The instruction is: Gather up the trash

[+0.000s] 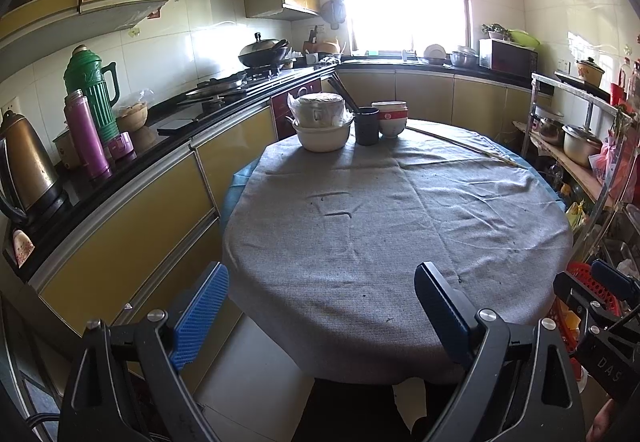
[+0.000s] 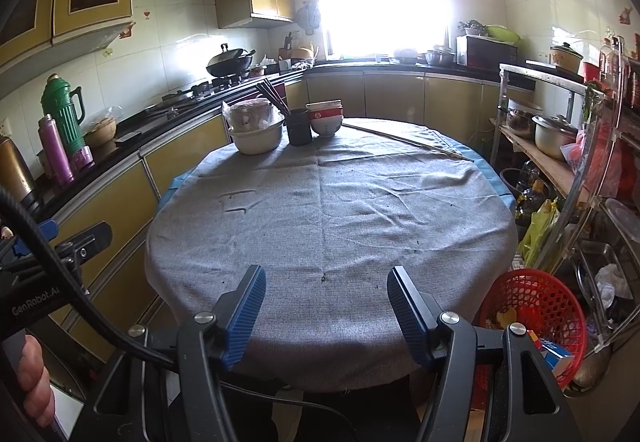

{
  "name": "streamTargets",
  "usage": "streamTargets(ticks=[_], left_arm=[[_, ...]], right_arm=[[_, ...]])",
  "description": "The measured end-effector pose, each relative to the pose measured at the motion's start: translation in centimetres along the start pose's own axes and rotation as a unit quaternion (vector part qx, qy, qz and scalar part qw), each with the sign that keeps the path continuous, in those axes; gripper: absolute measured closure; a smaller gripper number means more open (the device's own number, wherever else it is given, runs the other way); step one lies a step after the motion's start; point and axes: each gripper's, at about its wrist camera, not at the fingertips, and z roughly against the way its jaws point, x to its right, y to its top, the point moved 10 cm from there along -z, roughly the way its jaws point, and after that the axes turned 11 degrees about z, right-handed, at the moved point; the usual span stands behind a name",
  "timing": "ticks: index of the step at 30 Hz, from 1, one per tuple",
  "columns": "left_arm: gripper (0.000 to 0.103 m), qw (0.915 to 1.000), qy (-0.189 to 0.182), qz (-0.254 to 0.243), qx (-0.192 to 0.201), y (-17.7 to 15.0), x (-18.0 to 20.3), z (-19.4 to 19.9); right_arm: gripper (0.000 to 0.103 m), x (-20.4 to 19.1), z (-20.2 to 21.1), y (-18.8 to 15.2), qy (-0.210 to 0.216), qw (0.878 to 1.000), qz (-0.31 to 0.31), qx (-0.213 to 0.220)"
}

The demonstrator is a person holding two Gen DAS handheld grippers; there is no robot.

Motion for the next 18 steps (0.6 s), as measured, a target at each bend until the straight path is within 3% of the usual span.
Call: streamTargets(ticks=[18], left_arm=[[0.009,1.0000,0.002,-0.001,-0.003,-0.30,-0.06,-0.23]], right_arm=[[0.036,0.16,-0.55,-0.32,0.000,1.000,-0.003,-0.007]])
